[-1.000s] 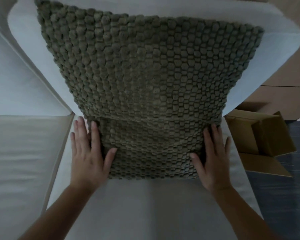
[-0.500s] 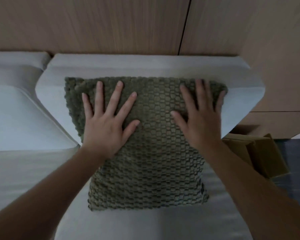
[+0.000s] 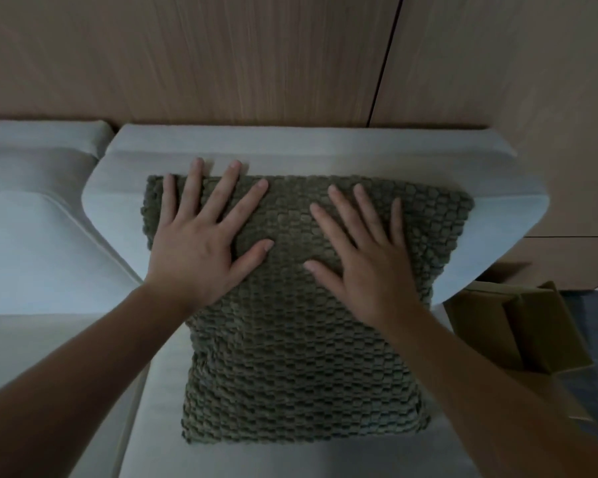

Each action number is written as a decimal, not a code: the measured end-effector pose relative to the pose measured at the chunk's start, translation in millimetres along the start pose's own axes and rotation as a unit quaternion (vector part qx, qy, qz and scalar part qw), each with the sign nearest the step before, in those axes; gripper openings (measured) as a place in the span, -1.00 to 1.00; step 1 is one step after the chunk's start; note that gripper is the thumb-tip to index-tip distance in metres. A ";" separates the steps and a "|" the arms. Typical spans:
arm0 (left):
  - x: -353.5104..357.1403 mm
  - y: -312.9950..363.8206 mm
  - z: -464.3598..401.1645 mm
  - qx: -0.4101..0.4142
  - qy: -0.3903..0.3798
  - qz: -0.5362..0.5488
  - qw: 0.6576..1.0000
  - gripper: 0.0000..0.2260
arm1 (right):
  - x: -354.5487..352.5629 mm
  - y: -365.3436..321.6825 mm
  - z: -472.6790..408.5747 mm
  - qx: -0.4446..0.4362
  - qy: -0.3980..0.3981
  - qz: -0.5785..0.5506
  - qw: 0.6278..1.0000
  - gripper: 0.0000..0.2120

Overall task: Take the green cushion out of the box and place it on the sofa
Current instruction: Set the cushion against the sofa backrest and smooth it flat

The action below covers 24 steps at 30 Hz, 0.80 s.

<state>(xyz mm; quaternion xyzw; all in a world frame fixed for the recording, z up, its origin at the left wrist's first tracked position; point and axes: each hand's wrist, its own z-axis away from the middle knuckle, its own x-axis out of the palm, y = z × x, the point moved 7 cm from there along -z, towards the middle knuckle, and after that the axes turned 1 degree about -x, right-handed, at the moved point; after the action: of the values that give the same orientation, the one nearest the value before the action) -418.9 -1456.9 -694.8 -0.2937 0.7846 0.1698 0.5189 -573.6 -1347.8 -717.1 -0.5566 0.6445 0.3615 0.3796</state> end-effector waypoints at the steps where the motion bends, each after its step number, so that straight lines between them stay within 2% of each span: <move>1: 0.8 -4.0 -3.4 0.007 -0.003 -0.001 1.000 -0.36 | 1.3 11.8 -2.1 -0.013 0.001 0.015 1.000 -0.38; 4: 1.7 -13.4 -9.9 0.017 -0.010 0.001 1.000 -0.36 | -4.4 47.2 -4.7 -0.034 0.015 0.045 0.998 -0.40; 11: 4.1 -16.5 -19.6 0.013 -0.024 0.023 0.999 -0.32 | -17.3 85.6 -13.0 0.026 0.036 0.019 0.999 -0.42; 14: 2.7 -14.8 -19.8 0.016 -0.028 0.018 0.999 -0.32 | -21.5 102.0 -13.3 0.092 0.003 0.005 0.996 -0.41; 20: 1.2 -13.0 -17.6 -0.003 -0.070 0.011 0.997 -0.30 | -23.3 101.8 -14.3 0.114 -0.088 0.000 0.990 -0.35; 24: -9.0 -4.3 -10.6 -0.007 -0.074 0.012 0.997 -0.29 | -43.5 80.8 -3.2 0.115 -0.058 0.006 0.992 -0.34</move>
<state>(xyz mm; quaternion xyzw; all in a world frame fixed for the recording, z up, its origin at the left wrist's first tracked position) -421.1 -1463.8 -682.1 -0.2743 0.7463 0.2033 0.5714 -650.0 -1321.8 -673.3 -0.4836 0.6617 0.3193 0.4757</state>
